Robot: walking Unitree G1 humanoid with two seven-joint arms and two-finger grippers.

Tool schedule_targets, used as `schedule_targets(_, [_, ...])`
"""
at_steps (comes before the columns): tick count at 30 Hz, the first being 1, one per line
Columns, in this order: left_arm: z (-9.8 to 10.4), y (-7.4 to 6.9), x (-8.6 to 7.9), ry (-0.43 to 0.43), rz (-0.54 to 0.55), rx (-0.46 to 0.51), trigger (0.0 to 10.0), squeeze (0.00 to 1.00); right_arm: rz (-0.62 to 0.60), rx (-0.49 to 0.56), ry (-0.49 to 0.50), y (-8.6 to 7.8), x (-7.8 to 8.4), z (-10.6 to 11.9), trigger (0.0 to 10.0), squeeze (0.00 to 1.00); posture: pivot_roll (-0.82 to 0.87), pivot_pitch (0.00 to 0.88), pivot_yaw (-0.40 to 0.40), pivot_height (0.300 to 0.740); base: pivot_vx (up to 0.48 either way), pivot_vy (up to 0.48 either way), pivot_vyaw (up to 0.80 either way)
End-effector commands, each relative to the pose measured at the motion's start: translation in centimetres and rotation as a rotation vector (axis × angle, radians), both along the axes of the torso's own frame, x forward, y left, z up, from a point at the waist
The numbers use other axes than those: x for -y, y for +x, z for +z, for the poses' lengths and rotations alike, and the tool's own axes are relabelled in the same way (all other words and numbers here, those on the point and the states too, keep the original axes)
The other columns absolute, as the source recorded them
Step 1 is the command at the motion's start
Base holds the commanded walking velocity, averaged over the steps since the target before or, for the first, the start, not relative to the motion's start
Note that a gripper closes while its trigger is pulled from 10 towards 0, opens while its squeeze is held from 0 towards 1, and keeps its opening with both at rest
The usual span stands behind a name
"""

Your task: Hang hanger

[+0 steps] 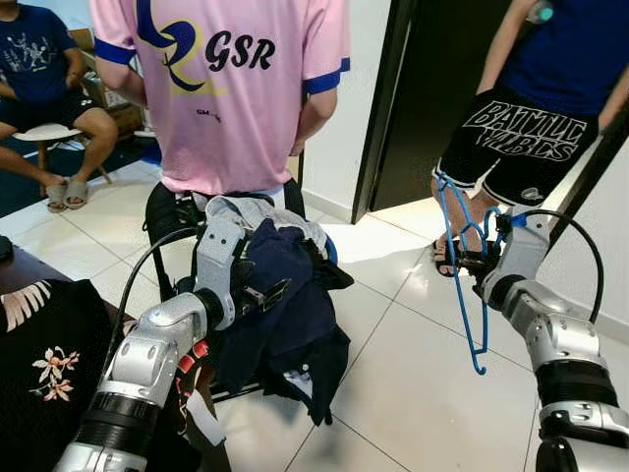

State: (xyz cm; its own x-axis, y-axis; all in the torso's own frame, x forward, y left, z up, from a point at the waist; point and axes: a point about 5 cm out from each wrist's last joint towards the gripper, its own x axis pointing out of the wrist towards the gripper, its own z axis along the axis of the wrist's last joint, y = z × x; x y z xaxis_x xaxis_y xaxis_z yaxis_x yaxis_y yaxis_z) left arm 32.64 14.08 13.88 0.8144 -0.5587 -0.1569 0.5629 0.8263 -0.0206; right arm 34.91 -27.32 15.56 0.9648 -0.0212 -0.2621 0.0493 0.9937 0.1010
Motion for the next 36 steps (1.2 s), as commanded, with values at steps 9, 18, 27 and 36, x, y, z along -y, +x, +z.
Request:
schedule_targets(9, [-0.4, 1.6, -0.7, 0.046, 0.089, 0.078, 10.0, 0.00, -0.014, 0.034, -0.012, -0.4, 0.9, 1.7, 10.0, 0.00, -0.09, 0.092, -0.052, 0.740, 0.000, 0.000, 0.00])
schedule_targets(18, [-0.7, 1.9, -0.7, 0.075, 0.088, 0.077, 10.0, 0.00, -0.029, 0.037, -0.030, -1.0, 1.6, 2.5, 10.0, 0.00, -0.11, 0.126, -0.050, 0.740, 0.000, 0.000, 0.00])
schedule_targets(27, [-0.6, 2.1, -1.1, 0.075, 0.067, 0.107, 0.0, 0.00, -0.029, 0.049, -0.031, -1.1, 1.4, 3.2, 10.0, 0.00, -0.11, 0.132, -0.047, 0.740, 0.000, 0.000, 0.00])
schedule_targets(36, [3.0, 2.5, -2.0, 0.042, 0.055, 0.218, 0.0, 0.00, -0.030, 0.063, -0.026, -1.1, 1.2, 3.7, 10.0, 0.00, -0.10, 0.119, -0.047, 0.740, 0.000, 0.000, 0.00])
